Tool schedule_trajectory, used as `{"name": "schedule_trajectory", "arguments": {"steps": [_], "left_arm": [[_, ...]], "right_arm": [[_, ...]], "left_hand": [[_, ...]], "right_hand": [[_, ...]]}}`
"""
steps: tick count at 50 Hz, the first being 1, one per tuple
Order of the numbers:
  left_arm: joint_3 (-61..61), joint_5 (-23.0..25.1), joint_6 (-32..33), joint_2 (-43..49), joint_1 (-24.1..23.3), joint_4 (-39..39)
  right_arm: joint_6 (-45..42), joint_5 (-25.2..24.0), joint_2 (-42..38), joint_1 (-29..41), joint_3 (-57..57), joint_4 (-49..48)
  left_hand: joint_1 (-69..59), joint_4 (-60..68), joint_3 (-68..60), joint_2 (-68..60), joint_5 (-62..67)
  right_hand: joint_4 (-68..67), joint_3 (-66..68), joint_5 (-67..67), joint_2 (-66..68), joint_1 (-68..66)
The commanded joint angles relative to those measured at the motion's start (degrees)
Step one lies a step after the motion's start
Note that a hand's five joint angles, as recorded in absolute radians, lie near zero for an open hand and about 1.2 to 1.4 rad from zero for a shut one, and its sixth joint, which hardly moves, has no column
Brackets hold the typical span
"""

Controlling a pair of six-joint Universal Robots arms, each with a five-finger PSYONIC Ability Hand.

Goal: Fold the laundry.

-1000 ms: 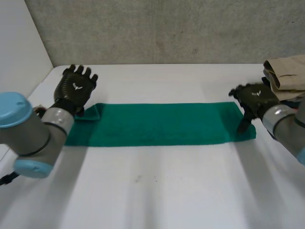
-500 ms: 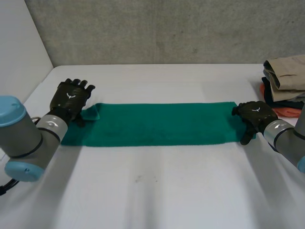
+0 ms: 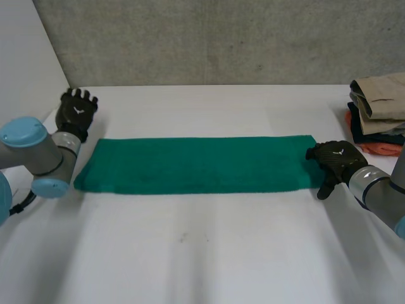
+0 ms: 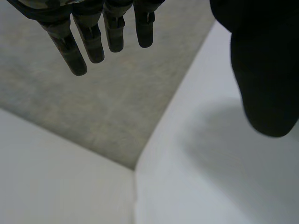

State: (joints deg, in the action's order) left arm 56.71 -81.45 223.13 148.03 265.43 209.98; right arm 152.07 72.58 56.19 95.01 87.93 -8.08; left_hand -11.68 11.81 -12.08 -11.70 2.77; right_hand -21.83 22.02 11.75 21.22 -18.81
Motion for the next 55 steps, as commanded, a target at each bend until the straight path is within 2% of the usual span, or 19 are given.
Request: {"name": "schedule_trajectory", "arguments": {"steps": [1, 11, 20, 26, 28, 29, 36, 39, 41, 47, 51, 55], "left_arm": [[3.66, -2.75, -3.05, -4.85, -1.32, 0.96], [18.77, -2.57, -7.53, -14.51, -5.36, 1.05], [25.73, -2.49, -12.02, -20.5, -6.5, 1.05], [27.58, -2.49, -12.28, -22.25, -8.09, 1.05], [27.84, -2.49, -12.28, -22.69, -8.18, 1.05], [28.02, -2.49, -12.28, -22.87, -8.18, 1.05], [29.25, -2.57, -12.28, -24.71, -8.09, 1.05], [30.48, -2.57, -12.28, -26.38, -8.0, 1.05], [31.18, -2.57, -12.29, -27.26, -8.0, 1.05], [35.22, -2.49, -12.55, -32.01, -7.82, 1.05], [38.21, -2.49, -13.16, -35.26, -7.74, 1.05], [40.59, -2.49, -14.13, -37.72, -7.65, 1.05]], "right_arm": [[-0.02, 0.19, 0.67, -0.08, 1.28, -1.76], [-0.9, 0.28, 0.76, -0.7, 1.46, -3.0], [-2.83, 0.37, -2.22, -0.7, 0.49, -7.12], [-7.31, 0.89, -5.39, -0.52, -1.62, -8.18], [-8.28, 1.07, -6.09, -0.43, -2.41, -7.92], [-8.98, 1.33, -6.53, -0.43, -3.11, -7.57], [-8.81, 3.0, -3.64, -0.96, -0.75, -6.95], [-9.34, 3.0, 1.19, -1.4, 2.5, -6.95], [-9.87, 3.18, 4.96, -3.84, 4.61, -6.86], [-14.6, 1.42, 7.88, -13.87, 8.4, -7.22], [-24.96, -1.47, 8.23, -19.5, 9.19, -7.22], [-34.11, -1.57, 8.49, -22.14, 8.49, -7.3]], "left_hand": [[-1.56, 1.43, -1.16, -1.55, 0.47], [-0.38, 0.25, 0.02, -0.37, -0.7], [-0.38, 0.25, 0.02, -0.37, -0.7], [-0.55, 0.42, -0.15, -0.54, -0.54], [-0.55, 0.42, -0.15, -0.54, -0.54], [-0.55, 0.42, -0.15, -0.54, -0.54], [-0.55, 0.42, -0.15, -0.54, -0.54], [-0.55, 0.42, -0.15, -0.54, -0.54], [-0.38, 0.26, 0.01, -0.37, -0.7], [-0.38, 0.25, 0.02, -0.37, -0.7], [-0.38, 0.25, 0.02, -0.37, -0.7], [-0.38, 0.25, 0.02, -0.37, -0.71]], "right_hand": [[-5.08, 4.88, 5.16, 5.69, -8.1], [-6.92, 6.73, 7.0, 7.53, -9.94], [-10.46, 10.27, 10.54, 11.07, -13.48], [-25.23, 25.04, 25.31, 25.84, -28.26], [-39.33, 39.13, 39.41, 39.93, -42.35], [-56.88, 56.69, 56.96, 57.49, -59.9], [-58.17, 57.98, 58.25, 58.78, -61.19], [-58.17, 57.98, 58.25, 58.78, -61.19], [-58.17, 57.98, 58.25, 58.78, -61.19], [-58.17, 57.98, 58.25, 58.78, -61.19], [-58.17, 57.98, 58.25, 58.78, -61.19], [-58.17, 57.98, 58.25, 58.78, -61.19]]}}
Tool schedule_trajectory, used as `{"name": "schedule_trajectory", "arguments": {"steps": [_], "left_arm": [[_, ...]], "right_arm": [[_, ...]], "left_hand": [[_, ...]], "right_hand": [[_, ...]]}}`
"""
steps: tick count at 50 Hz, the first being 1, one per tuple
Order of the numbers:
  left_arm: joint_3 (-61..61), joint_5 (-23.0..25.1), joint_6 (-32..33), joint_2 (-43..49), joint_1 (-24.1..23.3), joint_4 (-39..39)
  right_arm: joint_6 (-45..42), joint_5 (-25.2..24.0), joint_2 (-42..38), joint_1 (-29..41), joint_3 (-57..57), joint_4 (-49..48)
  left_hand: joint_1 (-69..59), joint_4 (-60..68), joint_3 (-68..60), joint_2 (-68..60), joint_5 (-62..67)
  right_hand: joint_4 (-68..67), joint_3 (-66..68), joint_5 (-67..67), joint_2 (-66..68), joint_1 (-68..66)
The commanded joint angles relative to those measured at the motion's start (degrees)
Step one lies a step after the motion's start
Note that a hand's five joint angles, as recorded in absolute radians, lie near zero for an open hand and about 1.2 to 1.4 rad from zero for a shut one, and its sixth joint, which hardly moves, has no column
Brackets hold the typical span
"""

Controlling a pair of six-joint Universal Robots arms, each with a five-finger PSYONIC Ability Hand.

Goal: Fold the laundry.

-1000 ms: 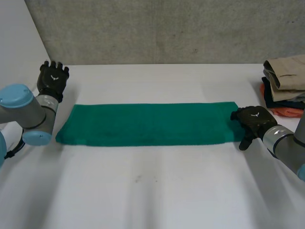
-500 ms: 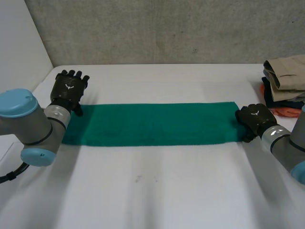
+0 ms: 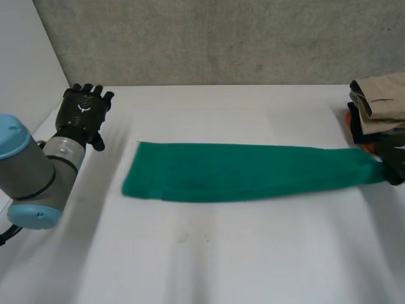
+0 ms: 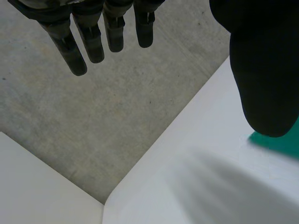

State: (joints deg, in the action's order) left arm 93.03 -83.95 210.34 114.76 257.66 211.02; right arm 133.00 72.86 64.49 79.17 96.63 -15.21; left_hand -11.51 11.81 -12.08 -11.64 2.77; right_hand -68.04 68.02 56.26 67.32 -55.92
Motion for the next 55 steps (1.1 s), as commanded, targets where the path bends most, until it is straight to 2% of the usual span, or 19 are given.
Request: {"name": "schedule_trajectory", "arguments": {"steps": [1, 4, 8, 9, 13, 15, 22, 27, 28, 31, 32, 33, 34, 35, 37, 40, 46, 50, 55], "left_arm": [[4.61, 0.01, -1.59, -4.98, 0.12, 0.01], [5.84, 0.01, -2.73, -6.65, 0.21, -0.08], [6.46, -0.08, -3.97, -8.24, 0.12, -0.08], [6.55, -0.16, -4.23, -8.59, 0.12, -0.08], [6.99, -0.16, -5.02, -9.64, 0.12, -0.17], [7.08, -0.08, -5.02, -10.0, 0.03, -0.17], [7.08, -0.16, -5.02, -10.17, -0.23, -0.08], [7.16, -0.17, -5.02, -9.91, -0.49, -0.08], [7.25, -0.17, -5.02, -9.82, -0.75, -0.08], [7.25, -0.25, -5.02, -9.47, -1.46, -0.08], [7.25, -0.25, -5.02, -9.38, -1.98, -0.08], [7.25, -0.17, -5.02, -9.38, -2.25, -0.08], [7.17, -0.17, -5.02, -9.38, -2.43, -0.08], [7.16, -0.17, -5.02, -9.3, -2.69, 0.01], [6.99, -0.17, -5.02, -9.3, -2.87, 0.01], [6.2, -0.08, -5.11, -8.95, -3.74, 0.01], [3.13, -0.34, -5.64, -5.7, -9.19, 0.01], [1.72, -0.34, -7.3, -3.33, -13.92, -0.08], [0.49, -0.78, -7.92, -0.6, -17.19, -0.08]], "right_arm": [[-17.05, -2.19, 0.46, -5.96, -0.48, -0.17], [-17.08, -2.54, 1.07, -4.55, -1.18, -0.61], [-14.18, -2.63, 3.27, 2.55, -2.68, -1.22], [-12.95, -2.63, 3.8, 7.01, -3.55, -1.92], [-11.89, -1.93, 3.8, 17.23, -6.37, -4.65], [-11.27, -1.84, 2.84, 25.91, -9.52, -7.36], [-11.53, -2.19, -10.76, 46.12, -21.81, -12.73], [-11.36, -4.38, -21.14, 53.27, -30.35, -13.53], [-11.27, -5.43, -25.42, 54.76, -32.8, -13.27], [-11.27, -6.84, -29.84, 56.88, -34.49, -13.0], [-11.27, -7.11, -30.29, 57.41, -34.41, -13.0], [-11.27, -7.37, -30.21, 57.85, -34.06, -12.92], [-10.75, -7.38, -29.43, 58.2, -32.75, -12.91], [-10.57, -7.03, -28.72, 58.29, -32.04, -13.0], [-9.61, -6.41, -26.71, 58.3, -30.46, -13.0], [-4.43, -2.73, -21.0, 56.89, -27.12, -13.0], [14.96, 8.42, -9.23, 49.17, -18.61, -10.03], [23.96, 9.94, -5.7, 44.33, -14.29, -4.05], [28.98, 9.41, -5.34, 40.11, -11.47, 3.16]], "left_hand": [[-0.55, 0.25, 0.02, -0.42, -0.7], [-0.55, 0.25, 0.02, -0.42, -0.7], [-0.55, 0.25, 0.02, -0.42, -0.7], [-0.55, 0.25, 0.02, -0.42, -0.7], [-0.55, 0.25, 0.02, -0.42, -0.7], [-0.55, 0.25, 0.02, -0.42, -0.7], [-0.55, 0.25, 0.02, -0.42, -0.7], [-0.55, 0.25, 0.02, -0.42, -0.7], [-0.55, 0.25, 0.02, -0.42, -0.7], [-0.39, 0.09, 0.18, -0.26, -0.87], [-0.22, -0.08, 0.35, -0.09, -1.04], [-0.05, -0.25, 0.52, 0.08, -1.21], [-0.05, -0.25, 0.52, 0.08, -1.21], [-0.05, -0.25, 0.52, 0.08, -1.21], [-0.05, -0.25, 0.52, 0.08, -1.21], [-0.05, -0.25, 0.52, 0.08, -1.21], [0.12, -0.42, 0.69, 0.25, -1.38], [0.12, -0.42, 0.69, 0.25, -1.38], [0.12, -0.42, 0.69, 0.25, -1.38]], "right_hand": [[-11.96, 11.98, 13.74, 12.68, -24.08], [-11.96, 11.98, 13.74, 12.68, -24.08], [-11.96, 11.98, 13.74, 12.68, -24.08], [-11.96, 11.98, 13.74, 12.68, -24.08], [-11.96, 11.98, 13.74, 12.68, -24.08], [-11.96, 11.98, 13.74, 12.68, -24.08], [-11.96, 11.98, 13.74, 12.68, -24.08], [-11.96, 11.98, 13.74, 12.68, -24.08], [-11.96, 11.98, 13.74, 12.68, -24.08], [-11.96, 11.98, 13.74, 12.68, -24.08], [-7.36, 7.38, 9.14, 8.08, -19.47], [7.84, -7.82, -6.06, -7.12, -4.27], [44.13, -44.11, -42.35, -43.41, 32.01], [58.04, -58.02, -56.26, -57.32, 45.92], [58.04, -58.02, -56.26, -57.32, 45.92], [58.04, -58.02, -56.26, -57.32, 45.92], [58.04, -58.02, -56.26, -57.32, 45.92], [58.04, -58.02, -56.26, -57.32, 45.92], [58.04, -58.02, -56.26, -57.32, 45.92]]}}
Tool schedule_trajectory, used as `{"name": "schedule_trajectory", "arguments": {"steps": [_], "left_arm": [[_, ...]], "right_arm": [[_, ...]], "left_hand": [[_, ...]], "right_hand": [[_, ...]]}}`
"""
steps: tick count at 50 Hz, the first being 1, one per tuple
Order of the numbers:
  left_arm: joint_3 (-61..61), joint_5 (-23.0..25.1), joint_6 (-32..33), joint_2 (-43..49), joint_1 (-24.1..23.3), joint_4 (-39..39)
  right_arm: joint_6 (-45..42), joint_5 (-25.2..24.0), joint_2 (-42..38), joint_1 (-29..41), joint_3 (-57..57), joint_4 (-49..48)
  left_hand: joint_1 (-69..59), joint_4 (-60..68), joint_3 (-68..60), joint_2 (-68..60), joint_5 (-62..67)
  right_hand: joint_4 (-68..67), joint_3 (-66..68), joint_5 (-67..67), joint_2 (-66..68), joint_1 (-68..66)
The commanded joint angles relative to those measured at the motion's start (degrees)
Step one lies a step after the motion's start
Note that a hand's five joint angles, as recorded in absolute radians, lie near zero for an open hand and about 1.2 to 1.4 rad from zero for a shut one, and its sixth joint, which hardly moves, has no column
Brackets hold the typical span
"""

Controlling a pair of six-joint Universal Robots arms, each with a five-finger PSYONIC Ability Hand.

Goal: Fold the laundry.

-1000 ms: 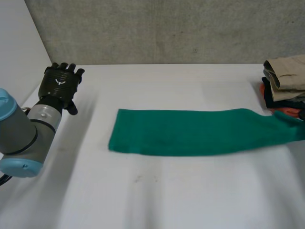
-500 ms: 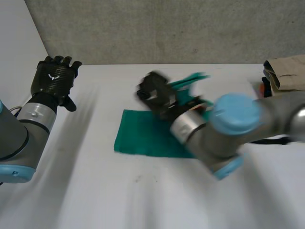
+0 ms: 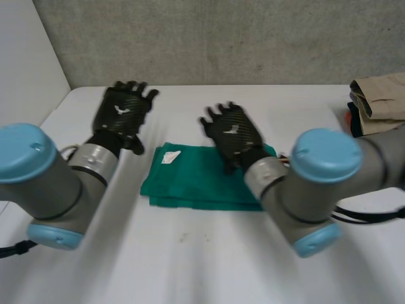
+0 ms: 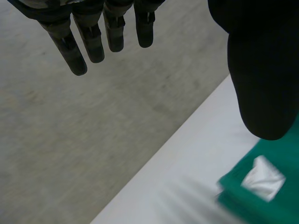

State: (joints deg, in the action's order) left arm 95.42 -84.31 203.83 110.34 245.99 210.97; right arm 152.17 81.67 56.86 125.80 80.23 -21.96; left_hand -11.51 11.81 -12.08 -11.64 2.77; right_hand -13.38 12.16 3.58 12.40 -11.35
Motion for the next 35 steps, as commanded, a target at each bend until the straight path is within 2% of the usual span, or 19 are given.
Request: {"name": "schedule_trajectory", "arguments": {"steps": [1, 5, 12, 16, 17, 18, 24, 28, 32, 35], "left_arm": [[-2.08, -0.5, -1.33, 4.26, -5.87, -0.03], [-2.96, -0.59, -1.33, 5.5, -7.19, -0.03], [-2.87, -0.59, -1.42, 5.67, -7.37, -0.12], [-2.17, -0.59, -1.33, 5.67, -7.37, -0.12], [-2.08, -0.59, -1.33, 5.59, -7.37, -0.12], [-1.82, -0.59, -1.33, 5.41, -7.37, -0.21], [-1.73, -0.59, -1.42, 4.88, -7.28, -0.65], [-1.38, -0.68, -1.42, 3.92, -7.19, -0.65], [-0.59, -0.68, -1.42, 2.77, -7.1, -0.56], [-0.59, -0.68, -1.5, 2.42, -6.93, -0.65]], "right_arm": [[10.34, 0.5, 2.29, -7.23, 5.29, 10.61], [11.05, 0.42, 1.32, -9.96, 6.78, 12.03], [10.35, 0.15, -2.98, -11.19, 6.52, 11.59], [9.99, 0.41, -3.95, -11.72, 6.52, 11.5], [9.64, 0.59, -3.6, -12.24, 6.87, 11.5], [9.38, 0.59, -3.43, -12.6, 7.31, 11.33], [5.96, 0.77, 2.1, -16.02, 11.87, 8.25], [-0.98, 0.77, 8.43, -18.31, 14.34, 8.07], [-10.29, 0.94, 9.58, -18.31, 13.82, 7.98], [-20.38, 0.68, 9.58, -17.44, 12.07, 7.55]], "left_hand": [[-0.05, -0.25, 0.52, 0.08, -1.21], [-0.22, -0.08, 0.35, -0.09, -1.04], [-0.38, 0.09, 0.18, -0.26, -0.87], [-0.38, 0.09, 0.18, -0.26, -0.87], [-0.38, 0.09, 0.18, -0.26, -0.87], [-0.38, 0.09, 0.18, -0.26, -0.87], [-0.38, 0.09, 0.18, -0.26, -0.87], [-0.38, 0.09, 0.18, -0.26, -0.87], [-0.38, 0.09, 0.18, -0.26, -0.87], [-0.22, -0.08, 0.35, -0.09, -1.04]], "right_hand": [[3.38, -2.16, -3.58, -2.4, 1.35], [3.38, -2.16, -3.58, -2.4, 1.35], [-15.69, 16.9, 15.48, 16.66, -17.71], [-36.18, 37.39, 35.97, 37.15, -38.2], [-56.72, 57.93, 56.51, 57.69, -58.74], [-66.52, 67.74, 66.32, 67.5, -68.55], [-66.62, 67.84, 66.42, 67.6, -68.65], [-66.62, 67.84, 66.42, 67.6, -68.65], [-66.62, 67.84, 66.42, 67.6, -68.65], [-66.62, 67.84, 66.42, 67.6, -68.65]]}}
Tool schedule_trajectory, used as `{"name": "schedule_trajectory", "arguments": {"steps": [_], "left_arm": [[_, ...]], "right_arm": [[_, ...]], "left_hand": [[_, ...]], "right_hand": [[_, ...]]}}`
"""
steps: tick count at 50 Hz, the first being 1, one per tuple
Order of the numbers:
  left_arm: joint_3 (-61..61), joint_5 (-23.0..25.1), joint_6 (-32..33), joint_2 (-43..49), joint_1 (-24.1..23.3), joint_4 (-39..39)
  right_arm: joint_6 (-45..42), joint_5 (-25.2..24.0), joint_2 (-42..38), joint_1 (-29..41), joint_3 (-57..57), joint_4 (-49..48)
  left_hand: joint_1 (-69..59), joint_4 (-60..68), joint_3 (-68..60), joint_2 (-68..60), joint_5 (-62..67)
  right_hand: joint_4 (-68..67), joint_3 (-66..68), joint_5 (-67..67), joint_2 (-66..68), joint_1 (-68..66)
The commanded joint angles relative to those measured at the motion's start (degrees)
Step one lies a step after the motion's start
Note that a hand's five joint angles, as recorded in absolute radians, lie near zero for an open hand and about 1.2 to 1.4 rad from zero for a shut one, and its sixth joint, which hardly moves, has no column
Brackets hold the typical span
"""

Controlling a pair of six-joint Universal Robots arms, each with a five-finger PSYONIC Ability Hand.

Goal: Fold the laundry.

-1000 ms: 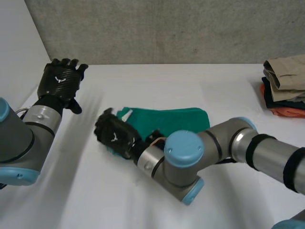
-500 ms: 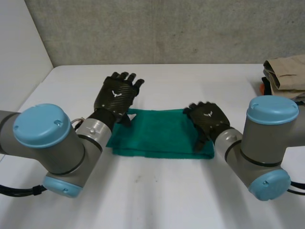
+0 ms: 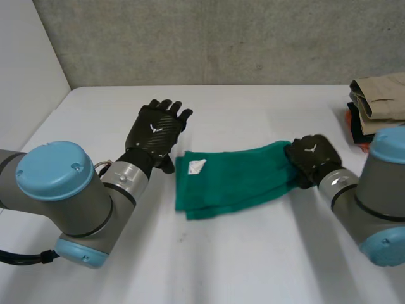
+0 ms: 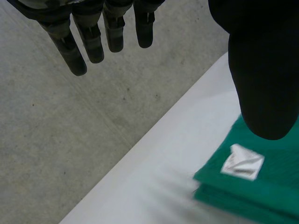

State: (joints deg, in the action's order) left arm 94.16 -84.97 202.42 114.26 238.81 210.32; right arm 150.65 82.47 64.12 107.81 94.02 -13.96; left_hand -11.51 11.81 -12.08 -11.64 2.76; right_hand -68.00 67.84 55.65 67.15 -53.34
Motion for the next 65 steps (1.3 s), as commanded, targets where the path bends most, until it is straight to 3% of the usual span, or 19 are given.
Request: {"name": "schedule_trajectory", "arguments": {"steps": [1, 7, 12, 13, 16, 19, 22, 27, 32, 37, 40, 46, 53, 59, 65], "left_arm": [[0.76, -0.02, -0.09, -1.59, 0.34, 0.0], [0.94, -1.42, -0.09, -2.03, 2.1, 0.0], [0.94, -3.44, -0.27, -2.29, 2.8, 0.0], [0.85, -3.62, -0.27, -2.29, 2.8, 0.0], [0.68, -3.71, -0.18, -2.2, 2.72, 0.0], [0.06, -3.71, -0.27, -2.11, 2.45, 0.09], [-1.43, -3.79, -0.27, -2.03, 1.93, 0.09], [-6.26, -3.8, -3.07, -1.32, -0.97, -0.53], [-13.37, -3.71, -12.11, 1.57, -5.36, -8.5], [-19.7, -3.88, -17.67, 7.19, -8.18, -16.6], [-22.69, -4.49, -17.85, 11.05, -9.58, -19.15], [-25.69, -11.6, -14.7, 17.56, -9.68, -21.62], [-23.68, -13.46, -5.29, 19.59, -9.77, -23.2], [-21.48, -13.46, -5.54, 19.51, -10.2, -23.47], [-20.95, -13.02, -6.16, 17.05, -10.38, -23.64]], "right_arm": [[-20.81, -0.38, 2.24, 1.52, -2.34, -0.63], [-29.88, -3.89, -2.58, 14.43, -8.32, -3.26], [-32.26, -14.42, -9.6, 21.47, -9.82, -3.62], [-32.26, -15.23, -10.58, 21.91, -9.73, -3.7], [-30.78, -16.2, -12.43, 22.18, -9.55, -3.62], [-26.82, -14.72, -11.56, 21.83, -9.2, -3.7], [-14.72, -10.85, -7.88, 20.0, -8.68, -3.7], [17.93, -4.87, 2.3, 10.78, -5.26, -3.62], [34.44, -5.3, 6.46, 6.54, -5.07, -1.34], [32.79, -6.89, 5.06, 4.25, -8.84, 6.83], [29.8, -6.36, -0.56, 4.43, -13.41, 11.93], [26.98, -6.09, -10.48, 4.52, -22.1, 19.66], [26.37, -6.18, -17.18, 6.45, -26.43, 20.73], [21.81, -5.57, -20.08, 7.24, -27.04, 20.73], [15.47, -2.06, -16.75, 8.29, -26.17, 20.64]], "left_hand": [[-0.22, -0.08, 0.35, -0.09, -1.04], [-0.22, -0.08, 0.35, -0.09, -1.04], [0.12, -0.41, 0.69, 0.25, -1.37], [0.29, -0.58, 0.86, 0.42, -1.54], [0.29, -0.58, 0.86, 0.42, -1.54], [0.29, -0.58, 0.86, 0.42, -1.54], [0.29, -0.58, 0.86, 0.42, -1.54], [-0.38, 0.09, 0.19, -0.25, -0.87], [-1.22, 0.93, -0.66, -1.1, -0.03], [-1.73, 1.43, -1.16, -1.6, 0.48], [-1.89, 1.6, -1.33, -1.77, 0.64], [-2.74, 2.45, -2.17, -2.61, 1.49], [-2.57, 2.28, -2.0, -2.44, 1.32], [-2.4, 2.11, -1.83, -2.27, 1.15], [-1.9, 1.6, -1.33, -1.77, 0.65]], "right_hand": [[-12.0, 12.16, 14.35, 12.85, -26.66], [-12.0, 12.16, 14.35, 12.85, -26.66], [-12.0, 12.16, 14.35, 12.85, -26.66], [-5.07, 5.22, 7.42, 5.91, -19.72], [49.48, -49.32, -47.13, -48.63, 34.83], [55.53, -55.38, -53.18, -54.69, 40.88], [58.0, -57.84, -55.65, -57.15, 43.34], [58.0, -57.84, -55.65, -57.15, 43.34], [58.0, -57.84, -55.65, -57.15, 43.34], [58.0, -57.84, -55.65, -57.15, 43.34], [58.0, -57.84, -55.65, -57.15, 43.34], [58.0, -57.84, -55.65, -57.15, 43.34], [58.0, -57.84, -55.65, -57.15, 43.34], [58.0, -57.84, -55.65, -57.15, 43.34], [58.0, -57.84, -55.65, -57.15, 43.34]]}}
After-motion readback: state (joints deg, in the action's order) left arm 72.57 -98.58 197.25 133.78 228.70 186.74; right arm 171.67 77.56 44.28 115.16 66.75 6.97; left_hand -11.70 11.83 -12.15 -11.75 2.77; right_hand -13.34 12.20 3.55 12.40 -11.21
